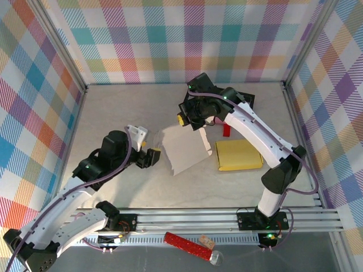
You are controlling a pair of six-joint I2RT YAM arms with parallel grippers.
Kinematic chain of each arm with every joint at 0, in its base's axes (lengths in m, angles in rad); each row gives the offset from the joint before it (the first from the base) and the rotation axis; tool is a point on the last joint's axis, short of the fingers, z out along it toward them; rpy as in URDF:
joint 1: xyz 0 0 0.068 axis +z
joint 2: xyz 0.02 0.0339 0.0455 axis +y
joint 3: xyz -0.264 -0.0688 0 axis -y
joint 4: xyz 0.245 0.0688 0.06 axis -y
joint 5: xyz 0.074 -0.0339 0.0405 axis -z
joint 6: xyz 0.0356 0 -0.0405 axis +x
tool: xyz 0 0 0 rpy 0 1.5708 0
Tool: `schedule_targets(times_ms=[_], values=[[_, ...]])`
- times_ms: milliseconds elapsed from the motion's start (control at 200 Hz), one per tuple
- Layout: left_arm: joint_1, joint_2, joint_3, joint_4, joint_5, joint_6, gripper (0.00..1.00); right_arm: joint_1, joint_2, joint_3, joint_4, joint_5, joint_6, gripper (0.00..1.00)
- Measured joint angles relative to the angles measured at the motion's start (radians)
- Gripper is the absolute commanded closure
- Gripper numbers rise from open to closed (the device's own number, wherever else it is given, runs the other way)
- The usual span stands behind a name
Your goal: Fold the paper box
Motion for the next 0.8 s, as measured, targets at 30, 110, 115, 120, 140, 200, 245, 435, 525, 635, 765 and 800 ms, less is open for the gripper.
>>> schedule_targets(times_ms=[30,110,115,120,140,200,245,435,525,635,765,800], values=[[0.000,0.013,0.000,0.008,-0.020,0.003,0.27,0.000,0.002,-0.001,0.000,-0.003,0.002,1.00],[0.000,0.042,-0.001,0.032,-0.055,0.008,0.29,0.000,0.005,-0.002,0.000,-0.011,0.005,1.00],[0.000,0.043,-0.001,0.033,-0.056,0.008,0.29,0.000,0.005,-0.003,0.000,-0.011,0.005,1.00],[0.000,0.044,-0.002,0.034,-0.058,0.009,0.30,0.000,0.005,-0.002,0.000,-0.012,0.005,1.00],[0.000,0.049,-0.002,0.041,-0.064,0.011,0.31,0.000,0.005,-0.002,0.001,-0.014,0.005,1.00],[0.000,0.060,-0.007,0.059,-0.072,0.016,0.33,0.000,0.006,-0.003,0.001,-0.019,0.005,1.00],[0.000,0.067,-0.010,0.064,-0.074,0.014,0.34,0.000,0.007,-0.008,0.008,-0.024,0.005,1.00],[0.000,0.055,-0.040,0.080,-0.073,-0.006,0.31,0.000,0.007,-0.100,0.095,-0.023,-0.005,1.00],[0.000,0.014,-0.048,0.072,-0.072,-0.032,0.29,0.000,0.005,-0.201,0.211,-0.019,-0.015,1.00],[0.000,-0.055,-0.048,0.059,-0.065,-0.083,0.25,0.001,0.005,-0.299,0.310,0.001,-0.023,1.00],[0.000,-0.129,-0.040,0.014,-0.086,-0.176,0.23,0.001,0.006,-0.340,0.432,0.007,-0.042,1.00],[0.002,-0.133,-0.031,-0.006,-0.101,-0.207,0.23,0.001,0.006,-0.358,0.481,0.007,-0.048,1.00]])
